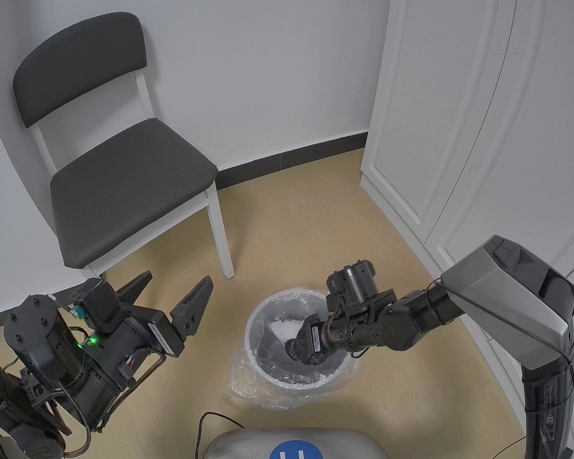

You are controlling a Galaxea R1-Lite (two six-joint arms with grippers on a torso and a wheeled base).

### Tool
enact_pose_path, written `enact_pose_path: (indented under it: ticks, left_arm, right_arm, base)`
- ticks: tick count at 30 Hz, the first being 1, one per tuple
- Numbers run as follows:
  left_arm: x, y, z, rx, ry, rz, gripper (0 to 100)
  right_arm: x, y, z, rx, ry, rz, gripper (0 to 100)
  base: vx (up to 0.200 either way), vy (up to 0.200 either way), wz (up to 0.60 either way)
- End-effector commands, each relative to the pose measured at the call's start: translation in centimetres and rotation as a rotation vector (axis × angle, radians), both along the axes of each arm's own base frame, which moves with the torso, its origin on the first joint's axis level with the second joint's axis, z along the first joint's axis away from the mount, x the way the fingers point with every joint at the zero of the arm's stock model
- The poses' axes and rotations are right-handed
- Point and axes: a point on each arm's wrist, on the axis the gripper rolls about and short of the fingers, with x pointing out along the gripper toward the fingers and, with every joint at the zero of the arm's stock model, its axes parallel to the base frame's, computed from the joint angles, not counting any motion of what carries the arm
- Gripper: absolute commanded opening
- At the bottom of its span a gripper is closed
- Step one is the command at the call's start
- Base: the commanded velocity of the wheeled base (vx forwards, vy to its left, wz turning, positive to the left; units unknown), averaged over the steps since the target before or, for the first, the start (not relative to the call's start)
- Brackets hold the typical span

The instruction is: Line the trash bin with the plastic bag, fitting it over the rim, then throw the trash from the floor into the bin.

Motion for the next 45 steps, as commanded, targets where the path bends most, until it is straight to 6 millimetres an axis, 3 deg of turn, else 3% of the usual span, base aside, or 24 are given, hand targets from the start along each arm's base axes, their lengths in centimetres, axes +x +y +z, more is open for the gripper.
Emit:
enact_pose_path:
  ticks: [1,4,12,26,29,32,45]
  left_arm:
    - [0.0,-0.1,-0.1,0.003,0.004,0.000,100]
    - [-0.1,-0.2,-0.2,0.005,0.006,-0.009,100]
    - [-0.1,-0.2,-0.2,0.006,0.007,-0.011,100]
    - [-0.1,-0.3,-0.2,0.006,0.007,-0.011,100]
    - [-0.1,-0.3,-0.2,0.006,0.007,-0.011,100]
    - [-0.1,-0.3,-0.1,0.004,0.005,-0.011,100]
    - [-0.1,-0.2,0.3,-0.008,-0.011,-0.008,100]
  right_arm:
    - [-1.9,1.1,-0.8,-0.123,-0.028,0.035,0]
    - [-1.6,1.5,-3.0,-0.217,-0.051,0.007,0]
    - [-1.2,2.2,-4.8,-0.233,-0.033,0.010,0]
    - [1.9,4.9,-3.6,-0.003,-0.112,-0.193,0]
    - [2.1,4.6,-3.1,-0.045,-0.160,-0.234,0]
    - [1.8,4.3,-2.6,-0.081,-0.176,-0.226,0]
    - [-5.1,4.1,3.0,-0.143,-0.206,-0.058,0]
  base:
    - [0.000,0.000,0.00]
    - [0.000,0.000,0.00]
    - [0.000,0.000,0.00]
    - [0.000,0.000,0.00]
    - [0.000,0.000,0.00]
    - [0.000,0.000,0.00]
    - [0.000,0.000,0.00]
